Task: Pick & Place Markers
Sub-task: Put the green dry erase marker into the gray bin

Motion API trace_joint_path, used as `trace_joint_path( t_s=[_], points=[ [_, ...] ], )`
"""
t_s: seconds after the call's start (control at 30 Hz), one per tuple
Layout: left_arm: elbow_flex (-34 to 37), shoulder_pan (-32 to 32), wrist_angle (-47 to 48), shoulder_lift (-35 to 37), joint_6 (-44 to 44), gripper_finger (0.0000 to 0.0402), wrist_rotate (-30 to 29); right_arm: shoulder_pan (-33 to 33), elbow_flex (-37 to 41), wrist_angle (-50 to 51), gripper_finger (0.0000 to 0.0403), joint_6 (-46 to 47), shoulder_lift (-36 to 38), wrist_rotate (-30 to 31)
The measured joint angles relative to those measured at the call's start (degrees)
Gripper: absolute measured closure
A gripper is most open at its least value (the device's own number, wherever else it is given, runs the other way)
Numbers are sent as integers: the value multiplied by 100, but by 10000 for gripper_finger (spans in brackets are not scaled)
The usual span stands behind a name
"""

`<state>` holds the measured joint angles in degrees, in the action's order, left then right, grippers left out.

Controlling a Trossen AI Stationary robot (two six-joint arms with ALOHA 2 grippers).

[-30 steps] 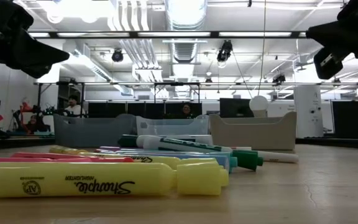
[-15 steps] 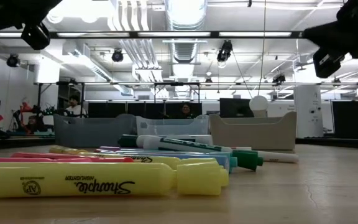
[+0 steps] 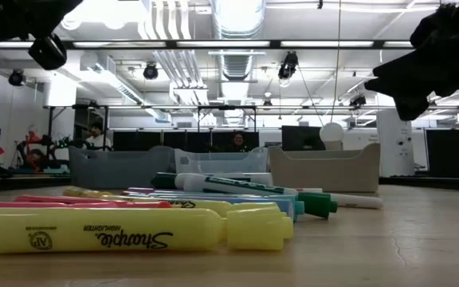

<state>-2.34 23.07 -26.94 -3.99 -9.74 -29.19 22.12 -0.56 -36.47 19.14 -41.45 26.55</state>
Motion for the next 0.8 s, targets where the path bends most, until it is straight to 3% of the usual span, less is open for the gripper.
trace_joint_path(
  t_s=[0.17,0.5,0.63,0.8],
  points=[
    [14,0,-50,-155,-48,401,0,-2,-177,-1257,275,-827,-1070,-3],
    [121,-2,58,-284,64,401,-20,-2,-1552,-1152,290,-1290,-3131,-37],
    [123,-2,163,-297,31,383,293,12,-2412,-696,287,-1146,-4089,-227],
    [123,0,263,-360,-306,310,952,43,-3772,586,273,-1137,-4912,-564]
  ],
)
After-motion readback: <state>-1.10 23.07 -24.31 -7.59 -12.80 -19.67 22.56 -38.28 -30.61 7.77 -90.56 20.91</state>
